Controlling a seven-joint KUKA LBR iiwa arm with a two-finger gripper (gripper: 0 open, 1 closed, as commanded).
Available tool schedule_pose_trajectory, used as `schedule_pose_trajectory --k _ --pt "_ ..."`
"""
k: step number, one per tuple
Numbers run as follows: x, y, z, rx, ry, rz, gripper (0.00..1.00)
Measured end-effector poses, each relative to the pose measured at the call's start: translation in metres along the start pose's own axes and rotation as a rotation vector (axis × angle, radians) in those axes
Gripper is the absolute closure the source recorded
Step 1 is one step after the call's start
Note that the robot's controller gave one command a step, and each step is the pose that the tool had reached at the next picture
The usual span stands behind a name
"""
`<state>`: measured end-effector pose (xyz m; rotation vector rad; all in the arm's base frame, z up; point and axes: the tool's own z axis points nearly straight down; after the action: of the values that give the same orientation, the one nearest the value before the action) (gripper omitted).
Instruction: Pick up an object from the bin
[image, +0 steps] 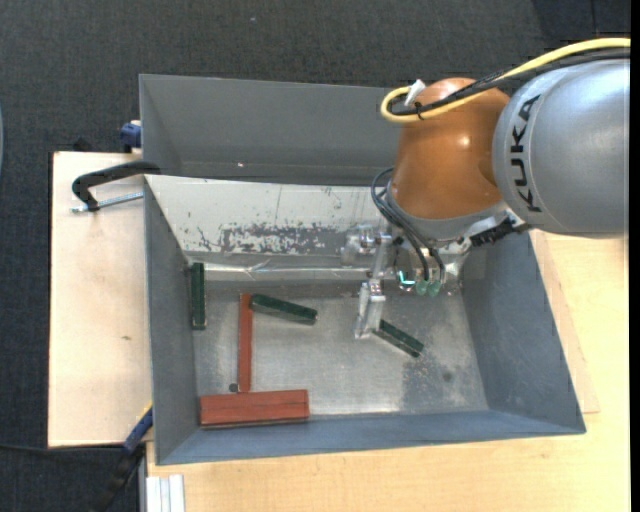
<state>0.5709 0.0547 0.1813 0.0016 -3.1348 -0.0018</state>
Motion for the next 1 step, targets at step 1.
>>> schedule_pose_trajectory --k 1 --pt "-0.0006 0.0000 -0.0022 0.000 -0.004 0.000 0.00"
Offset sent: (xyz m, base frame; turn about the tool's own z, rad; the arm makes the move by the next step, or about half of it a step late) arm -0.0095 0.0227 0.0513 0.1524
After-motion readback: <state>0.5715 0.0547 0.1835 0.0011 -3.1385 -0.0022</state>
